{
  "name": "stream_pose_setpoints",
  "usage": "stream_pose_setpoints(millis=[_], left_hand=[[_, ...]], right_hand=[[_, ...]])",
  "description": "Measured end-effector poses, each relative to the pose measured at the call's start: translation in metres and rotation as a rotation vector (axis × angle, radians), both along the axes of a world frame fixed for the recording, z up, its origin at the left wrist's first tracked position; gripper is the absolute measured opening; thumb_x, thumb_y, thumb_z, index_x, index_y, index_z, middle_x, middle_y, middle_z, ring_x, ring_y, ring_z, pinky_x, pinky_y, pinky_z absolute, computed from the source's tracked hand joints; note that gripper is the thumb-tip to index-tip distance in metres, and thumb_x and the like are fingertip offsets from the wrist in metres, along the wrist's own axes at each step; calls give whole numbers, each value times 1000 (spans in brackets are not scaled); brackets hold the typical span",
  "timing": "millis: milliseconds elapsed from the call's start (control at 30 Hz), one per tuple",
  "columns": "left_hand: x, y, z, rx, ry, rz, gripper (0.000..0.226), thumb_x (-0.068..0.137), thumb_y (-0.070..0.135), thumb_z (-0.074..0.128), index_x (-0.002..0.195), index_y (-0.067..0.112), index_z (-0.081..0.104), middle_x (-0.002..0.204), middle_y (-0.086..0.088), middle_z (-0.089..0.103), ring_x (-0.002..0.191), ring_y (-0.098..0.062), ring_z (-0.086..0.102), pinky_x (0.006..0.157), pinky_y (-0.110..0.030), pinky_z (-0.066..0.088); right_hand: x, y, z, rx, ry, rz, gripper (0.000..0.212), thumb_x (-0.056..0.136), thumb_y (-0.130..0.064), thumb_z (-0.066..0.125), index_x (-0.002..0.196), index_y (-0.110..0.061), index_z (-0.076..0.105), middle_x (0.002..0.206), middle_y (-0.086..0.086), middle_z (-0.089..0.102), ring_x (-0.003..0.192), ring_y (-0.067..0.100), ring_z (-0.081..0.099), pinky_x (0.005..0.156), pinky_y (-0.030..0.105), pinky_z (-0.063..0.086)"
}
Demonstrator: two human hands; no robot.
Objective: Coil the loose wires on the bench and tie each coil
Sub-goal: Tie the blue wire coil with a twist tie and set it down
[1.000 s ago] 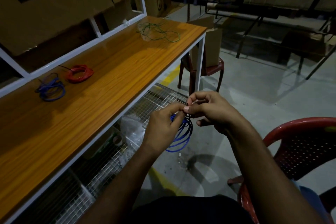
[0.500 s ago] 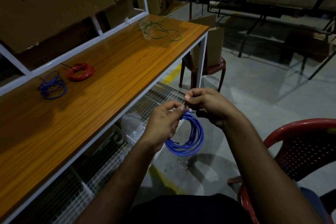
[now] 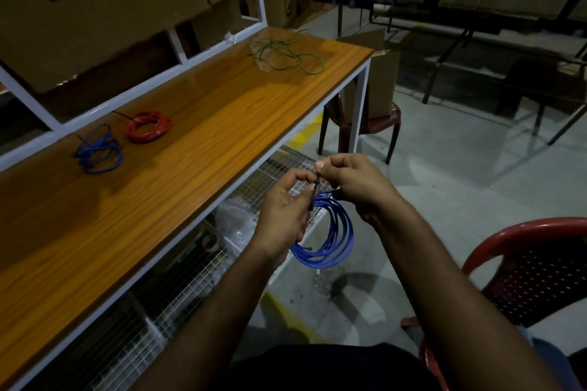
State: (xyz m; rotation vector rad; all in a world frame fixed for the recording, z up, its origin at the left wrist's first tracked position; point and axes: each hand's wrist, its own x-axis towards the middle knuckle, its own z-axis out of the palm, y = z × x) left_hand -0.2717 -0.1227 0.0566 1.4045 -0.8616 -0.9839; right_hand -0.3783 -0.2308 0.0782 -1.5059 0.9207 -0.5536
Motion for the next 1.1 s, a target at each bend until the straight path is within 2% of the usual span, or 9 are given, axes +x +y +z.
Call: stream_pose_setpoints(millis=[67, 167, 267, 467, 667, 767, 833, 933, 1100], left_hand=[[0, 0, 0, -3, 16, -23, 15, 101, 19, 53, 96, 31, 61, 68, -12, 39, 47, -16, 26, 49, -41, 13], [1, -2, 0, 6, 57, -43, 10, 104, 21, 48, 102, 21, 57, 57, -2, 35, 42, -10, 26, 43, -27, 16], [1, -4, 3, 7, 97, -55, 15, 105, 25, 43, 103, 14, 53, 54, 0, 33, 40, -10, 24, 38, -21, 19], [-1, -5, 5, 3, 167, -21, 24, 107, 30, 38, 89, 16, 47, 53, 0, 33, 40, -11, 24, 36, -19, 21], [-1, -7, 2, 127, 193, 91, 24, 105, 30, 45, 98, 10, 56, 55, 0, 32, 43, -11, 23, 39, -22, 17], [2, -11, -5, 121, 60, 240, 22, 103, 27, 50, 99, 8, 61, 56, 0, 41, 44, -11, 29, 43, -25, 21], [4, -15, -11, 107, -98, 335, 12, 101, 25, 53, 96, 23, 63, 70, -1, 61, 50, -11, 43, 47, -28, 32], [3, -19, -17, 97, -263, 437, 15, 99, 21, 56, 93, 32, 64, 85, 0, 71, 70, -16, 64, 60, -46, 52], [-1, -19, -20, 104, -400, 487, 33, 100, 16, 52, 81, 42, 59, 79, 14, 68, 77, 2, 64, 67, -28, 54]], right_hand=[[3, -6, 1, -4, -15, -44, 20, 99, -21, 58, 89, -5, 66, 68, -4, 57, 65, 13, 50, 61, 30, 43], [9, -11, 3, -67, 9, -10, 22, 102, -19, 53, 83, -11, 61, 70, -3, 52, 66, 11, 48, 60, 28, 43], [15, -11, 2, -144, 38, 41, 24, 103, -21, 51, 95, 0, 60, 78, 8, 53, 70, 18, 49, 63, 33, 43], [20, -22, 8, -307, 61, 13, 17, 102, -28, 52, 88, -20, 58, 76, -3, 58, 72, 16, 57, 68, 45, 51], [16, -16, 26, -101, -135, 9, 15, 105, -16, 46, 96, -8, 54, 82, 13, 62, 74, 27, 72, 70, 47, 62], [16, -8, 28, -140, -134, -31, 15, 104, -14, 47, 94, -6, 55, 78, 15, 63, 69, 31, 72, 68, 55, 61], [18, -1, 27, -229, -89, -40, 15, 103, -15, 50, 92, -7, 56, 75, 14, 65, 67, 31, 72, 66, 55, 61], [23, 7, 21, -313, -45, -55, 16, 102, -17, 52, 89, -11, 58, 70, 8, 67, 62, 26, 72, 63, 53, 61], [32, 15, 10, -297, -10, -47, 20, 101, -16, 54, 82, -16, 59, 70, 10, 69, 64, 27, 72, 62, 49, 62]])
